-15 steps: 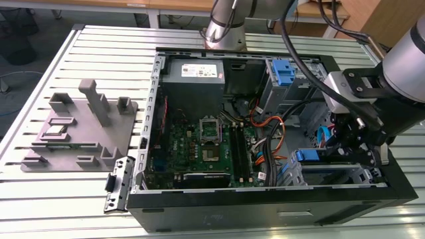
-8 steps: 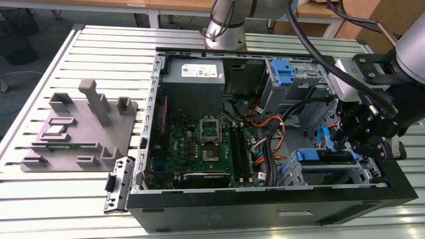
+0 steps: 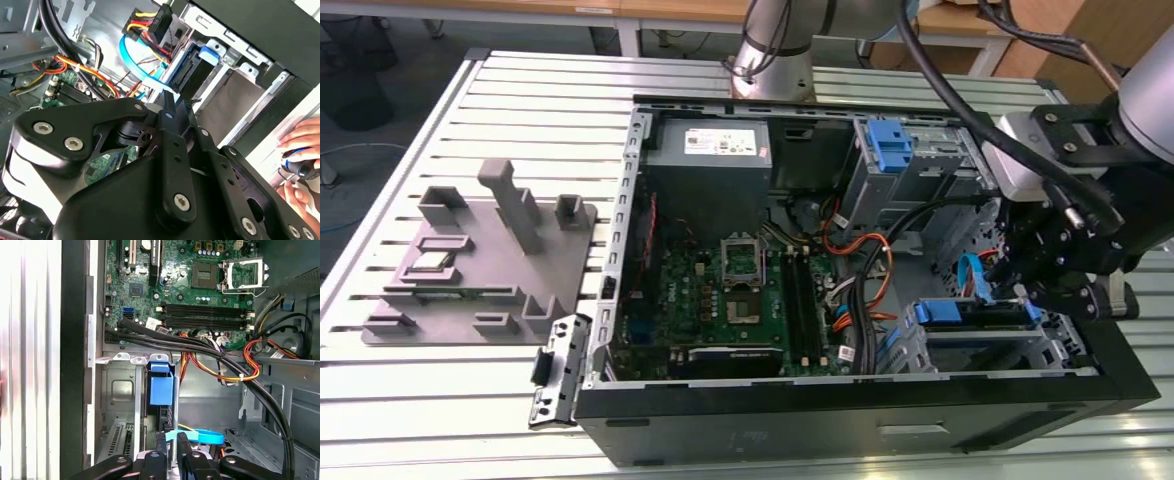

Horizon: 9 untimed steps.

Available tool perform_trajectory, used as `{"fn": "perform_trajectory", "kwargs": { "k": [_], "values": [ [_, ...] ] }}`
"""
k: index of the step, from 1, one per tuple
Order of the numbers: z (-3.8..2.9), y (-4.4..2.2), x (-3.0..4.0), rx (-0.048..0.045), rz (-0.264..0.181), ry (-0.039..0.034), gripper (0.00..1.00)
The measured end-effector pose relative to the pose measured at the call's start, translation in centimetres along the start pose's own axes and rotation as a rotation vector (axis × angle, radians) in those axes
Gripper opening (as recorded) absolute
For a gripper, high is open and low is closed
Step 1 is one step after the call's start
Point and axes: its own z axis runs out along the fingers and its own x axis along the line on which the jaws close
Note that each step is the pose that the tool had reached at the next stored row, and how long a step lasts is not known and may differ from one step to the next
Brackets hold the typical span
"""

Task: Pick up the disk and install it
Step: 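Insert the first disk wire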

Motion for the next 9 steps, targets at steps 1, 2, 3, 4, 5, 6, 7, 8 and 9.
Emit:
{"fn": "perform_trajectory", "kwargs": {
  "k": [1,2,3,4,5,6,7,8,9],
  "values": [
    [0.02,0.0,0.0,-0.0132,0.001,-0.0002,0.23],
    [0.04,-0.01,0.01,-0.0276,0.003,-0.0003,0.23],
    [0.04,-0.01,0.0,-0.0343,0.003,-0.0004,0.23],
    [0.04,0.0,0.0,-0.0359,0.003,-0.0004,0.23],
    [0.04,-0.01,0.0,-0.0374,0.004,-0.0005,0.23],
    [0.05,-0.01,0.0,-0.0391,0.004,-0.0006,0.23],
    [0.04,-0.01,0.0,-0.0407,0.004,-0.0006,0.23],
    [0.04,-0.01,0.0,-0.0422,0.004,-0.0006,0.23],
    [0.04,-0.01,0.0,-0.0432,0.004,-0.0006,0.23]
  ]
}}
